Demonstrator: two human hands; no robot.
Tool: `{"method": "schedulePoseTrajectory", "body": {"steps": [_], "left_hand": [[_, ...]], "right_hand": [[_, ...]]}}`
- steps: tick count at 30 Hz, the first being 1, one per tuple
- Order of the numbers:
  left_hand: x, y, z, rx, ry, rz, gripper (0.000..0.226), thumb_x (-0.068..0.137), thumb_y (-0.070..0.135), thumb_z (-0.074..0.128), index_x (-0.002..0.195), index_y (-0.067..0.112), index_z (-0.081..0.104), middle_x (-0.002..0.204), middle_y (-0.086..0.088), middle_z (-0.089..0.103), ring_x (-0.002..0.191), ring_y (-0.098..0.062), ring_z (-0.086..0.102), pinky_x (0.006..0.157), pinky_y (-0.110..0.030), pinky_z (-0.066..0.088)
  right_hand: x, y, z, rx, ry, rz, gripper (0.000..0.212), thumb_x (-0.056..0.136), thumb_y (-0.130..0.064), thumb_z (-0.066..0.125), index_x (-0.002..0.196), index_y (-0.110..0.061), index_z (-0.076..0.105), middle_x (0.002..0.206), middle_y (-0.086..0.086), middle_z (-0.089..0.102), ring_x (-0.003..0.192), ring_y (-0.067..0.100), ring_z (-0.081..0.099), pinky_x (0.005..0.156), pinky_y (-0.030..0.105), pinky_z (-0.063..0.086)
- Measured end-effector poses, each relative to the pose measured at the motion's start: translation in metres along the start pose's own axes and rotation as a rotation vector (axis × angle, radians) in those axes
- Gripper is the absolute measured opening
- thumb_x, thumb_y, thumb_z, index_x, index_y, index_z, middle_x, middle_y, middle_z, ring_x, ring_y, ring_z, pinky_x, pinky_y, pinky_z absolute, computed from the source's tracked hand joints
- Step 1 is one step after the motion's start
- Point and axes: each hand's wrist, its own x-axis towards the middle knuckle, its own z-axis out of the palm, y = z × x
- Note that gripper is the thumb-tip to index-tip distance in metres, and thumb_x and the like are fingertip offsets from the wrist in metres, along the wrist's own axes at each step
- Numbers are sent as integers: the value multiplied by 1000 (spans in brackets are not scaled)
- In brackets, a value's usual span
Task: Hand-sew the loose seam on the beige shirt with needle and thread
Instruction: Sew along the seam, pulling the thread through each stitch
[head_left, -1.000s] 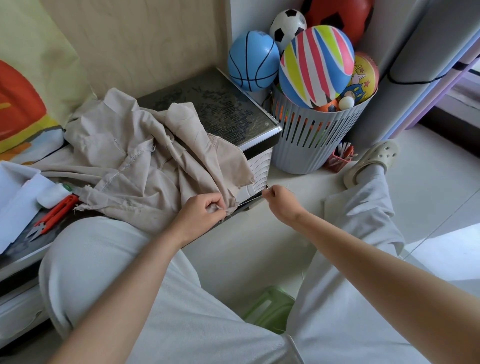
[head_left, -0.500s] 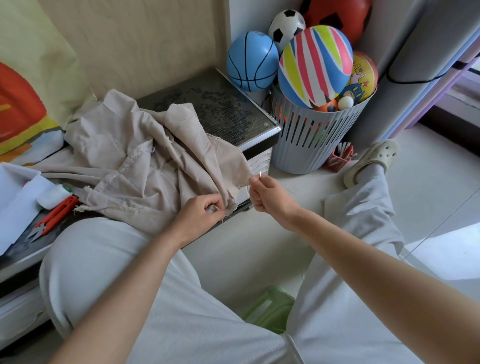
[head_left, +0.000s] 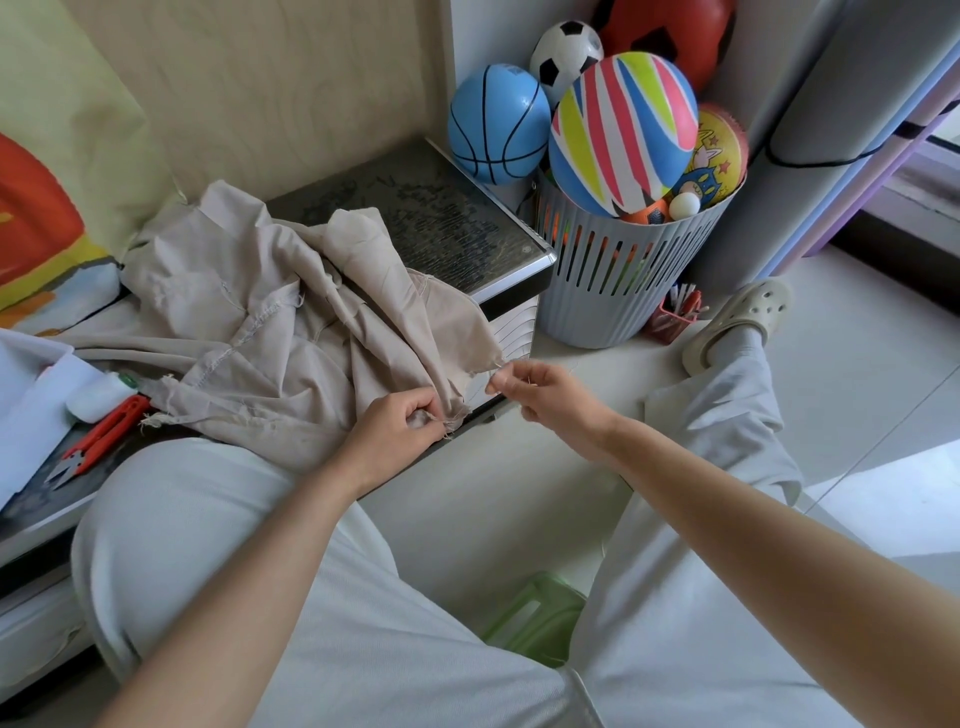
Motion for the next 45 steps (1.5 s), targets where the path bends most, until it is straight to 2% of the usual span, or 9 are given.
{"method": "schedulePoseTrajectory", "body": {"steps": [4, 7, 11, 15, 18, 32, 38, 43, 45], "left_hand": [[3, -6, 1, -9, -2, -20, 21, 81, 8, 65, 65, 16, 54, 63, 7, 50, 65, -8, 42, 64, -27, 34], [3, -6, 0, -20, -14, -12, 15, 80, 13, 64, 68, 15, 55, 66, 2, 53, 68, -9, 43, 66, -28, 34], [1, -4, -1, -28, -21, -1, 14, 80, 16, 65, 70, 11, 57, 72, -11, 57, 69, -10, 43, 66, -29, 34], [1, -2, -2, -17, -15, 7, 20, 78, 12, 63, 63, 20, 52, 59, 7, 47, 63, -8, 39, 61, -26, 32], [1, 0, -1, 2, 10, 4, 32, 80, 4, 63, 59, 23, 49, 56, 12, 45, 60, -6, 37, 58, -22, 31], [1, 0, -1, -14, -6, -1, 33, 84, 8, 64, 59, 25, 51, 54, 14, 45, 57, -3, 36, 56, -21, 30], [-1, 4, -2, -25, -8, 12, 29, 86, 11, 65, 62, 20, 51, 54, 15, 46, 56, -2, 38, 54, -17, 30], [-1, 6, -1, -51, -14, 25, 21, 87, 16, 66, 69, 15, 56, 57, 16, 49, 58, 1, 41, 56, -13, 32], [-1, 6, -1, -72, -13, 23, 20, 87, 18, 67, 71, 14, 57, 58, 17, 51, 58, 2, 42, 57, -12, 32]], "right_hand": [[0, -7, 6, 319, -44, 4, 24, 101, -18, 41, 81, -17, 55, 93, -6, 62, 49, 4, 26, 53, 15, 27], [1, -11, 9, 408, -80, 2, 25, 103, -17, 35, 83, -15, 50, 78, -3, 62, 49, 5, 23, 50, 17, 24], [6, -11, 12, -53, 4, -27, 24, 102, -20, 41, 86, -15, 58, 60, -3, 35, 51, 9, 26, 50, 19, 23], [6, -5, 10, -623, -29, -45, 26, 95, -32, 54, 99, -10, 68, 71, 1, 54, 61, 11, 44, 52, 15, 33], [4, -1, 7, -693, -87, -27, 25, 91, -25, 60, 94, -2, 70, 67, 0, 52, 52, 4, 40, 48, 12, 32], [15, -6, -1, 111, 406, 33, 25, 98, -24, 50, 77, -15, 62, 40, -15, 36, 43, 5, 27, 48, 14, 28], [14, -2, 7, -263, 296, 114, 34, 102, -25, 38, 109, -8, 67, 98, 23, 63, 83, 30, 57, 64, 28, 38], [15, -2, 16, -591, 252, 16, 34, 105, -21, 28, 87, -14, 57, 103, 11, 43, 91, 26, 43, 66, 24, 26], [15, -3, 17, -608, 287, -81, 35, 105, -21, 29, 114, -8, 59, 109, 10, 45, 97, 25, 46, 78, 24, 33]]}}
